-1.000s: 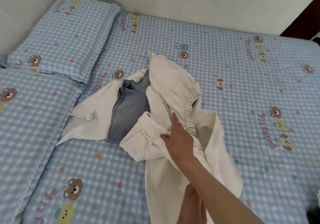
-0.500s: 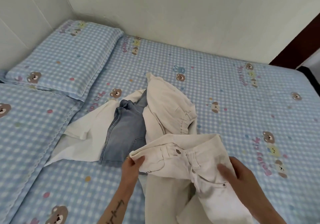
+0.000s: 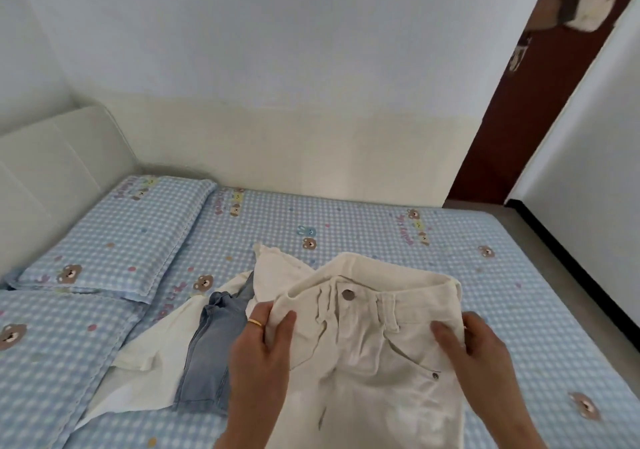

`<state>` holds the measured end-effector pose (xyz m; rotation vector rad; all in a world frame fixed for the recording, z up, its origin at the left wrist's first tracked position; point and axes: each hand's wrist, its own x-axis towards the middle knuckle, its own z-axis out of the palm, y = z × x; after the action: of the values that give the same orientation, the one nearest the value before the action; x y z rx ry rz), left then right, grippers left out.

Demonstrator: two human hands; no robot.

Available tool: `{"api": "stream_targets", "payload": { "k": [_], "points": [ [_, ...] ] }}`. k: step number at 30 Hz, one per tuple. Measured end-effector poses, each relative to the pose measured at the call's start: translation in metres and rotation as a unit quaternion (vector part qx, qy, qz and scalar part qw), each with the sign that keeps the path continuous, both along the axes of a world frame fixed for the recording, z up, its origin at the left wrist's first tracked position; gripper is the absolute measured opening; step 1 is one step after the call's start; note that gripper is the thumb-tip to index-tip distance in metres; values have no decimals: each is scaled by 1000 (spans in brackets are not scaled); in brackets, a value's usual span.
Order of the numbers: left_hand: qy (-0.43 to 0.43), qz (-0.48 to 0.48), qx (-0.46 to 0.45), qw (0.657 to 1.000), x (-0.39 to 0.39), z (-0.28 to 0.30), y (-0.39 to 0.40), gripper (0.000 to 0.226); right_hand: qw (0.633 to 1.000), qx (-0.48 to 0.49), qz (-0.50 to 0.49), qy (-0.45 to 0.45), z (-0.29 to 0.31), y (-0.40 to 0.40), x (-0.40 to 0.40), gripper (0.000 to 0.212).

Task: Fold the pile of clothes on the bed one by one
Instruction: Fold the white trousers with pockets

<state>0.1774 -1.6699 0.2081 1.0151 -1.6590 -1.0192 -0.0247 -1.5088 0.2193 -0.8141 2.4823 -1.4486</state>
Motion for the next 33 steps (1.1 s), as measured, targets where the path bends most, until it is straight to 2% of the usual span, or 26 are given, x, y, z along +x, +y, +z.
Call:
{"api": "stream_targets", "payload": {
  "k": [4, 9, 14, 18, 24, 28, 33],
  "points": [
    [15, -4, -82, 996, -8, 98, 42, 16, 995, -63, -16, 76, 88, 36, -11, 22],
    [83, -36, -164, 982, -34, 215, 97, 13, 969, -182, -27, 167, 194, 78, -16, 23],
    [156, -98, -193, 964, -59, 294, 166, 21, 936, -300, -44, 180, 264, 106, -2, 26],
    [148, -137, -199, 959, -72, 294, 222, 21, 919, -357, -21, 166, 273, 117, 26, 28],
    [118, -134, -101, 979, -63, 245, 248, 4, 933, -331, 37, 132, 219, 129, 63, 36],
    [88, -133, -68, 985, -49, 230, 249, 7, 941, -314, 18, 125, 197, 131, 71, 32],
    [125, -52, -76, 988, -28, 246, 224, 12, 929, -334, -32, 154, 212, 138, 65, 35]
  ]
}}
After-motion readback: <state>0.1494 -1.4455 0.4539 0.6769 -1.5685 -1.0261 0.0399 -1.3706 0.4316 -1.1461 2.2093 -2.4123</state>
